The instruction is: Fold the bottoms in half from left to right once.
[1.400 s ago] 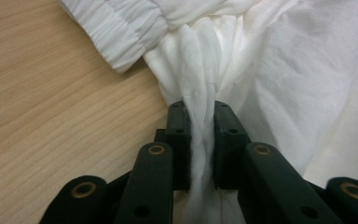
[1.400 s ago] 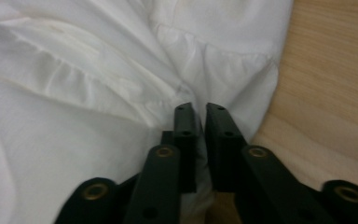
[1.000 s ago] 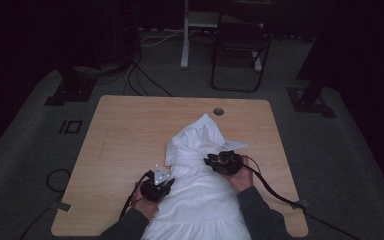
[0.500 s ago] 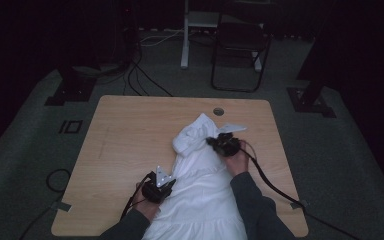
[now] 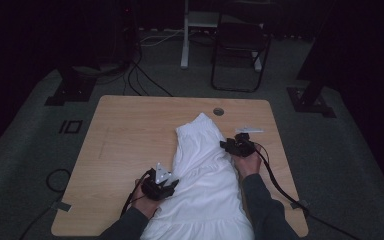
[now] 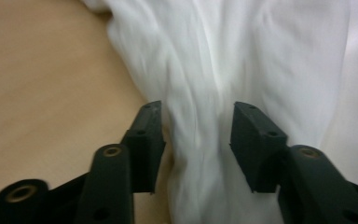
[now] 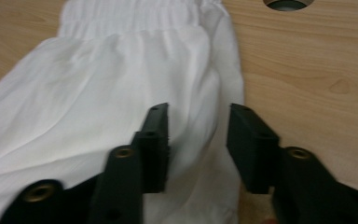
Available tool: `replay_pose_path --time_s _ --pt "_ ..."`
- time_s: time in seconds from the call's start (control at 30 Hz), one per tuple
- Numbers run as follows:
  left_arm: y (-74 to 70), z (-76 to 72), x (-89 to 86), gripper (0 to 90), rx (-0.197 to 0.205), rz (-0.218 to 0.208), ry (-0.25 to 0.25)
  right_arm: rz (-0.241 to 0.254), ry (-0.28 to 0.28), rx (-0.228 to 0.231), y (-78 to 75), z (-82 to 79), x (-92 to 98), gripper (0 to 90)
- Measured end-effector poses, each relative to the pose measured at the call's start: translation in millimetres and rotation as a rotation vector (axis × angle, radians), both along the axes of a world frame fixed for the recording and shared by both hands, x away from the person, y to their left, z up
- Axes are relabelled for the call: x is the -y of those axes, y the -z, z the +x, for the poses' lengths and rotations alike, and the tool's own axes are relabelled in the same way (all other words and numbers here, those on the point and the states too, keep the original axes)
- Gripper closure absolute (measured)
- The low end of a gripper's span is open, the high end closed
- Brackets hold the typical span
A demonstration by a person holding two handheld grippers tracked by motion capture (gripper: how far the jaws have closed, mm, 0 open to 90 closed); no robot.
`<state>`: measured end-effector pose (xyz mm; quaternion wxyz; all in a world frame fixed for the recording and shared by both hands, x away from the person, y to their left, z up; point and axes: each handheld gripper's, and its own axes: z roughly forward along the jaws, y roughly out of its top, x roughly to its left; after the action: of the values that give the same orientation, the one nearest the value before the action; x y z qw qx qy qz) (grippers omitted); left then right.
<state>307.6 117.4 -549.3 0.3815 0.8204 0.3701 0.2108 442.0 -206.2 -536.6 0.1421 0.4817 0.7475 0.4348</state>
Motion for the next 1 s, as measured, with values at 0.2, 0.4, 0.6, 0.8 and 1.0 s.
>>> replay_pose_path --time_s 0.2,0.4,0.6,0.8,1.0 --pt "-19.2 37.6 20.5 49.5 0.023 0.014 -0.004 0.007 -0.101 -0.077 6.3 1.1 -4.4 74.8" --pt "-20.3 68.0 43.2 46.8 0.054 0.066 -0.037 -0.05 0.091 0.084 -15.9 -0.2 2.4 87.7" --pt "3.2 96.5 51.9 46.1 -0.002 0.127 -0.113 -0.141 0.094 -0.034 13.6 13.3 0.1 78.3" --pt "12.1 86.2 38.5 49.5 -0.004 0.05 -0.15 -0.146 0.084 -0.041 21.8 2.8 -1.3 80.3" --pt "14.4 35.8 21.6 49.4 0.013 0.06 -0.164 -0.165 -0.005 -0.024 24.4 -53.0 -8.8 80.3"
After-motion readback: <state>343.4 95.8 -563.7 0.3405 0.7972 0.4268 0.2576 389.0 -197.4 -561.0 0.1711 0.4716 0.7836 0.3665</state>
